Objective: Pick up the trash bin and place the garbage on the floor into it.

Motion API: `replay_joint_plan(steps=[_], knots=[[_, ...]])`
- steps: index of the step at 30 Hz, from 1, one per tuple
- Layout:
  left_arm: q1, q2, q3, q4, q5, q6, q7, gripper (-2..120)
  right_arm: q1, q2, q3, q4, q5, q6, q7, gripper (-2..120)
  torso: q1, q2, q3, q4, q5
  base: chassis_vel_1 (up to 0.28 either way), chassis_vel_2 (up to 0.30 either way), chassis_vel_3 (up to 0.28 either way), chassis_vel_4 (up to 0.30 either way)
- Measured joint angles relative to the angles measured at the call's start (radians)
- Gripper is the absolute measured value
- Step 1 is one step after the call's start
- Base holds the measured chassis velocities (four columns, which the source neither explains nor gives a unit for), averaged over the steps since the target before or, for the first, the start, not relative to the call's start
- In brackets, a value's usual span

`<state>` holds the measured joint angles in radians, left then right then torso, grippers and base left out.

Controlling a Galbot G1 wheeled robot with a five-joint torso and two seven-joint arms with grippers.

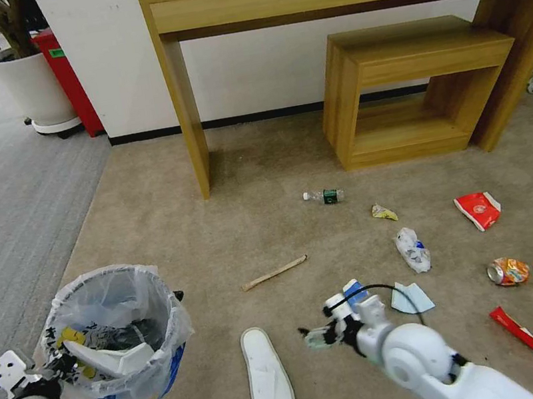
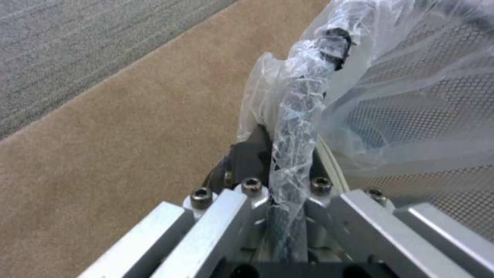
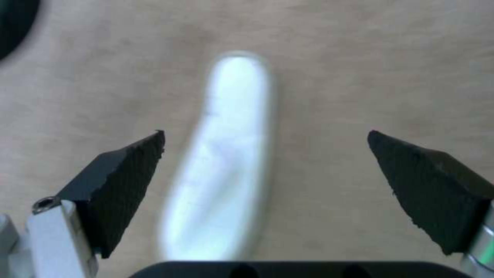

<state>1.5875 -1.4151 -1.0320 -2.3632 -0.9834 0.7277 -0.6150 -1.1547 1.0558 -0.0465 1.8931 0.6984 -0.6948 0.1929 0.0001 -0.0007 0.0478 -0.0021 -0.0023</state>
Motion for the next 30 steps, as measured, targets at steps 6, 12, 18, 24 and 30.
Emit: replay_joint_plan(steps=[6, 12, 18, 24, 30], knots=[[0.000, -0.015, 0.018, -0.008, 0.031, 0.000, -0.005, 1, 0.087, 0.121, -0.141, -0.063, 0.218, -0.052, 0.182, 100, 0.000, 0.000, 0.000, 0.0000, -0.0003, 0.000, 0.000, 0.000, 0.000], [-0.002, -0.022, 0.032, -0.006, 0.054, -0.001, -0.005, 1, 0.126, 0.169, -0.208, -0.108, 0.336, -0.050, 0.393, 100, 0.000, 0.000, 0.000, 0.0000, 0.0001, 0.000, 0.000, 0.000, 0.000], [-0.001, -0.026, 0.031, 0.001, 0.057, -0.003, -0.003, 1, 0.150, 0.180, -0.210, -0.153, 0.370, -0.046, 0.450, 100, 0.000, 0.000, 0.000, -0.0001, 0.0000, 0.000, 0.000, 0.000, 0.000], [0.000, -0.028, 0.032, 0.002, 0.062, -0.004, -0.001, 1, 0.158, 0.217, -0.216, -0.188, 0.424, -0.044, 0.484, 100, 0.000, 0.000, 0.000, 0.0000, 0.0001, 0.000, 0.000, 0.000, 0.000], [0.000, -0.029, 0.036, 0.001, 0.067, -0.004, 0.000, 1, 0.162, 0.252, -0.223, -0.236, 0.451, -0.042, 0.515, 100, 0.000, 0.000, 0.000, 0.0000, 0.0001, 0.000, 0.000, 0.000, 0.000]])
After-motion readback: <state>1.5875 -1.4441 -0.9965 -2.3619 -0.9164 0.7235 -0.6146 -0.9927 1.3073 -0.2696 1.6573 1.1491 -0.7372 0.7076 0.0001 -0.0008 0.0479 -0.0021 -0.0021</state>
